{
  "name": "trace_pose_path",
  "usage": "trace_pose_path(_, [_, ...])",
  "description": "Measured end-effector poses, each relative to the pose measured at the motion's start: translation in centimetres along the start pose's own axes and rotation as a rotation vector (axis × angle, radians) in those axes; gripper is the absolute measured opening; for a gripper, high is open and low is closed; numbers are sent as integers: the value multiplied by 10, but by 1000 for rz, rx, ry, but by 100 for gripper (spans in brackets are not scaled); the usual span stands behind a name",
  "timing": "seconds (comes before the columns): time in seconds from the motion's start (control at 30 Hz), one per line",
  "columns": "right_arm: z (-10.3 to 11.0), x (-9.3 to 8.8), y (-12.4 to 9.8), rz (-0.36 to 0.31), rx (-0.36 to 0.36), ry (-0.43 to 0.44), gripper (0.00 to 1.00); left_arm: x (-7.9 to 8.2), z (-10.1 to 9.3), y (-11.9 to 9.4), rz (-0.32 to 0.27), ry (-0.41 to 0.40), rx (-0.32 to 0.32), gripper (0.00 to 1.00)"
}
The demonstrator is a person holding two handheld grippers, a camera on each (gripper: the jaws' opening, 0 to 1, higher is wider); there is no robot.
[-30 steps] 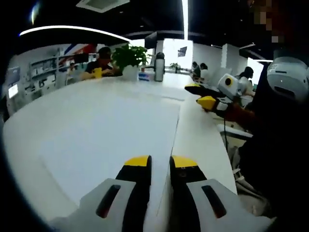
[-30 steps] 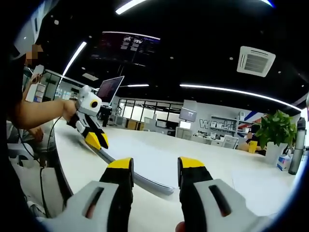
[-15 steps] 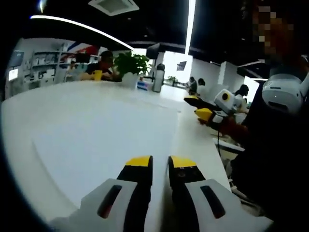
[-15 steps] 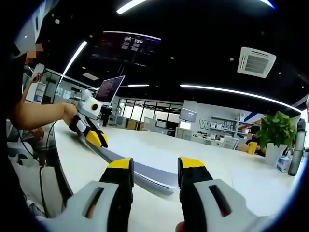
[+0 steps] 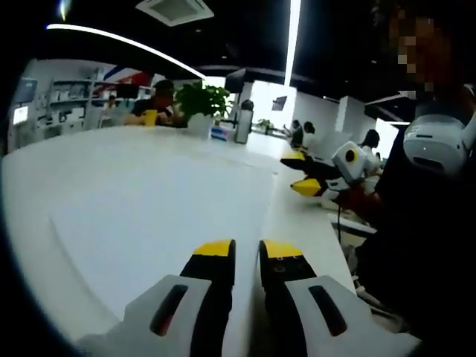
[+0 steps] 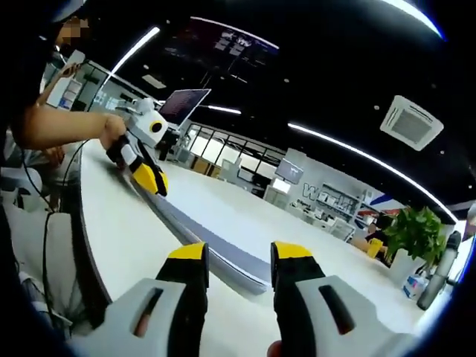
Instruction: Grasp the top corner of one sheet in the document stack and pull a single sheet out from the document stack, separating that one sheet from the rest and lifting it clear until the single sheet is fully removed from the stack
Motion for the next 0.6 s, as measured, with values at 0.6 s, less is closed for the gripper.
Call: trace_pose_path(0.6, [-15,-9,21,182,9,-105,37,0,-1,0,-11,34,12,14])
Point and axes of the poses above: the point that each gripper's makers call its tool centre point, and the gripper's own axes: y roughly forward along the fingers, z roughly to its left, x roughly out of its top, the point moved 4 cm from there along -y, roughly backward along the fingers, and after that the axes turned 13 degrees about x, right-handed, at the moved point
